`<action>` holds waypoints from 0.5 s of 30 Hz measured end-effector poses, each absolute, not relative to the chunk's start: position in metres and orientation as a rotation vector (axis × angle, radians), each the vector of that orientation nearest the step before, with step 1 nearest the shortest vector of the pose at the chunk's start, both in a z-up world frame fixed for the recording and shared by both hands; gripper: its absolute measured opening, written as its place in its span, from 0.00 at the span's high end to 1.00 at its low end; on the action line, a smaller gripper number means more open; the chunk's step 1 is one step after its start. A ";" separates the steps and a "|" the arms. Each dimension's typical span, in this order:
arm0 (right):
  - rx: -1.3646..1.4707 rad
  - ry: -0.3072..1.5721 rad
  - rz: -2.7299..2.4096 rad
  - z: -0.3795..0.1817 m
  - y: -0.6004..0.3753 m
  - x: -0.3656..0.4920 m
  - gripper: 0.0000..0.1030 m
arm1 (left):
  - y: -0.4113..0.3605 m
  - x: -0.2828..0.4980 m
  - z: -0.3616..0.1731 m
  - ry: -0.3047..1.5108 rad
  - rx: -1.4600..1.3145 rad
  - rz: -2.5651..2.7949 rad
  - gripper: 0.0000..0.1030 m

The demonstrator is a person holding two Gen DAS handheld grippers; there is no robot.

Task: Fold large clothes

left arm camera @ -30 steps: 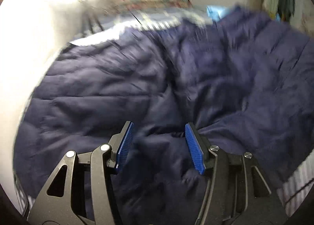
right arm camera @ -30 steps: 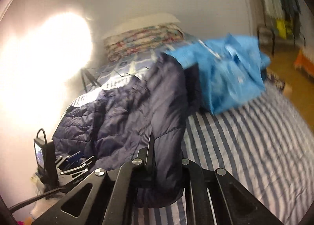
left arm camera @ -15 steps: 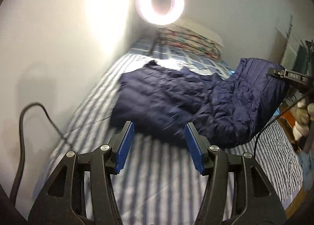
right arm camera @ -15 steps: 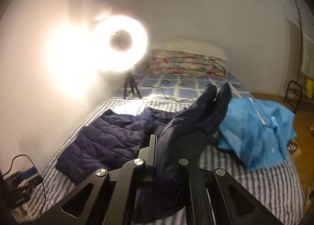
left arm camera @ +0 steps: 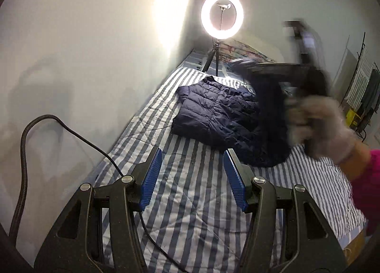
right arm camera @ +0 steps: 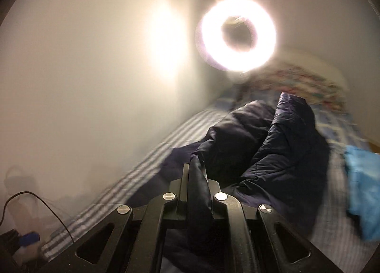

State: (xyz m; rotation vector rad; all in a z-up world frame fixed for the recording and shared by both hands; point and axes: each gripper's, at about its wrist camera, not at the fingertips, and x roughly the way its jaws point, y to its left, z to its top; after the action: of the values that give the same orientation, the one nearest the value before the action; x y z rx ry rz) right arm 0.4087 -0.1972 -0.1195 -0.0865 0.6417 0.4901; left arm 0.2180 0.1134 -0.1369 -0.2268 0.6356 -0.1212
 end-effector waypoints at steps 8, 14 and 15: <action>-0.267 0.822 0.636 -0.215 -0.101 0.431 0.98 | 0.115 0.213 -0.141 0.665 -0.200 -0.097 0.44; -0.140 0.914 0.799 -0.230 -0.120 0.445 0.89 | 0.116 0.222 -0.141 0.663 -0.214 -0.100 0.44; -0.104 0.924 0.834 -0.225 -0.125 0.443 0.85 | 0.115 0.224 -0.140 0.659 -0.212 -0.107 0.44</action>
State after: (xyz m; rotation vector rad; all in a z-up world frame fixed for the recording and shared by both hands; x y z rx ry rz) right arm 0.4430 -0.1254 -0.2247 -0.1040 0.9243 0.8336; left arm 0.2238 0.1152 -0.1396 -0.2120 0.6586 -0.1067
